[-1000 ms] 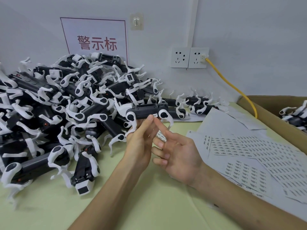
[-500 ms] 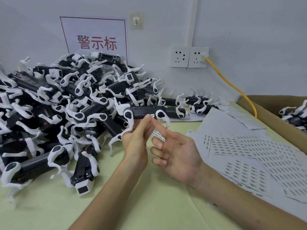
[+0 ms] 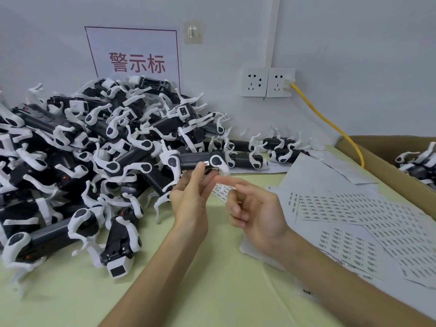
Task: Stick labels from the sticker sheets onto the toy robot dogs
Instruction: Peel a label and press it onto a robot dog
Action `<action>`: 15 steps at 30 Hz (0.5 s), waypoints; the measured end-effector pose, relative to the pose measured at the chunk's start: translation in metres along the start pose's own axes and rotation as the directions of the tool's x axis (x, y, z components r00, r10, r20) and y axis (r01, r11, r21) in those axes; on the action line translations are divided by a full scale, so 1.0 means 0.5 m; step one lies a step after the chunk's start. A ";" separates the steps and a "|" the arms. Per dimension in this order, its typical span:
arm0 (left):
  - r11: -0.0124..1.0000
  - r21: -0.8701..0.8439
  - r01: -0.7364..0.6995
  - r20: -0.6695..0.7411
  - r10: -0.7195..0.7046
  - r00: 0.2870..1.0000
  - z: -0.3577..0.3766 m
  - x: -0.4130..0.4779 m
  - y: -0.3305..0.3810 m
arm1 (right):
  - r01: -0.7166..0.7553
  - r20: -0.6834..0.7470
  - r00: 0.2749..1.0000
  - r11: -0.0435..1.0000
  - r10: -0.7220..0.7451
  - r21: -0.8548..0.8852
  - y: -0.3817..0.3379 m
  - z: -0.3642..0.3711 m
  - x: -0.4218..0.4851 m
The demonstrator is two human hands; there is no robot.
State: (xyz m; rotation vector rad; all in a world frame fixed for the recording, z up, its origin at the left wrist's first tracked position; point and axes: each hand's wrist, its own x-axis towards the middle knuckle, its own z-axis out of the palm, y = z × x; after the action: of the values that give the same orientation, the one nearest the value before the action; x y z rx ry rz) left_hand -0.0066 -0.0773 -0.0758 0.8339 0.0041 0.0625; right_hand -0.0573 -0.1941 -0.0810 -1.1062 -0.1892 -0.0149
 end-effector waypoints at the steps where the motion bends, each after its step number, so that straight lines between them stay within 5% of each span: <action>1: 1.000 -0.011 0.005 0.002 -0.005 1.000 0.000 0.000 0.000 | 0.080 -0.077 0.993 0.992 -0.088 -0.096 -0.004 0.000 -0.001; 5: 0.999 0.041 0.001 0.080 -0.005 0.997 0.001 -0.004 -0.005 | 0.205 -0.289 0.889 0.874 -0.354 -0.440 -0.021 -0.009 0.004; 9: 0.987 0.152 -0.056 0.197 0.025 0.980 0.004 -0.014 -0.013 | 0.160 -0.184 0.942 0.860 -0.279 -0.484 -0.031 -0.018 0.014; 15: 0.962 0.233 -0.141 0.178 0.101 0.979 -0.001 -0.014 -0.011 | 0.132 -0.166 0.959 0.881 -0.230 -0.455 -0.031 -0.015 0.014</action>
State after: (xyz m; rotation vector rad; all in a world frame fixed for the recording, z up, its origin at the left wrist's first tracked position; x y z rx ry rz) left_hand -0.0136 -0.0812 -0.0804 1.0844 -0.1987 0.1103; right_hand -0.0512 -0.2069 -0.0695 -1.5269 -0.0943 -0.3630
